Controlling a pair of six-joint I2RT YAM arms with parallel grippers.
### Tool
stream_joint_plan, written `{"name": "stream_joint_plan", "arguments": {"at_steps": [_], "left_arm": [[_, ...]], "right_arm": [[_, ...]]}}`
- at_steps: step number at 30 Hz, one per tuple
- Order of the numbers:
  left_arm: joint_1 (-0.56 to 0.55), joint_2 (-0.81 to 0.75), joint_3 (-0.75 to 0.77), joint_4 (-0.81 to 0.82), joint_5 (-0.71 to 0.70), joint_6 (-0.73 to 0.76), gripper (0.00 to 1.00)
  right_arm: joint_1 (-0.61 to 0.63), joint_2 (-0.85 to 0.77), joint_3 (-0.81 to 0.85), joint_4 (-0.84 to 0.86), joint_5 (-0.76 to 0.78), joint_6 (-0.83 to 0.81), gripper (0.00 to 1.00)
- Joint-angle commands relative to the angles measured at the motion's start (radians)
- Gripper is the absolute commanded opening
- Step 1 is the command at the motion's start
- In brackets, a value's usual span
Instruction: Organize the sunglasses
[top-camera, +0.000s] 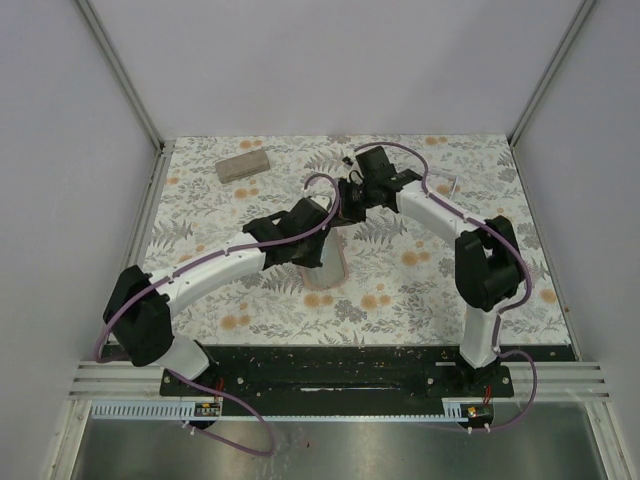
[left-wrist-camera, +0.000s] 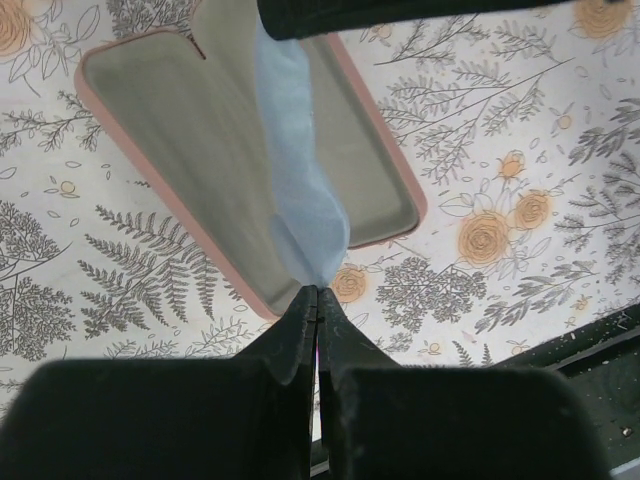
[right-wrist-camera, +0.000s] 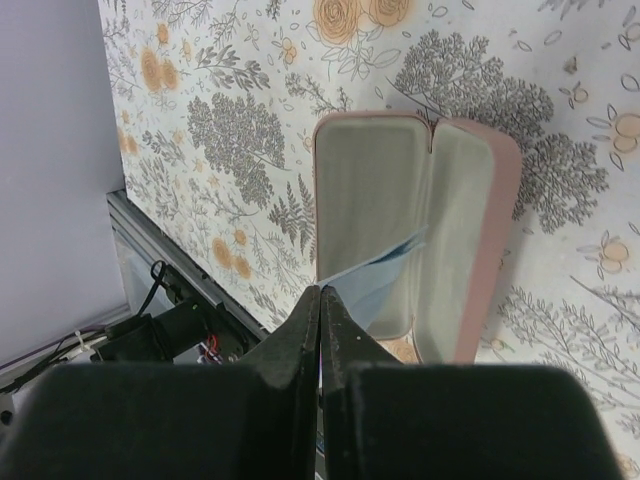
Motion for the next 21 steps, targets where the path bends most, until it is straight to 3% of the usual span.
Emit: {"name": "stream_joint_plan", "arguments": {"at_steps": [1, 21], "left_arm": [[0.01, -0.023, -0.029, 0.016, 0.023, -0.007, 0.0], [0.025, 0.152, 0.029, 0.084, 0.036, -0.055, 0.0]], "right_arm": [[0.03, 0.079, 0.099, -0.005, -0.023, 0.004, 0.0], [0.046, 0.298, 0.343, -0.186, 0.0, -0.118, 0.0]]}}
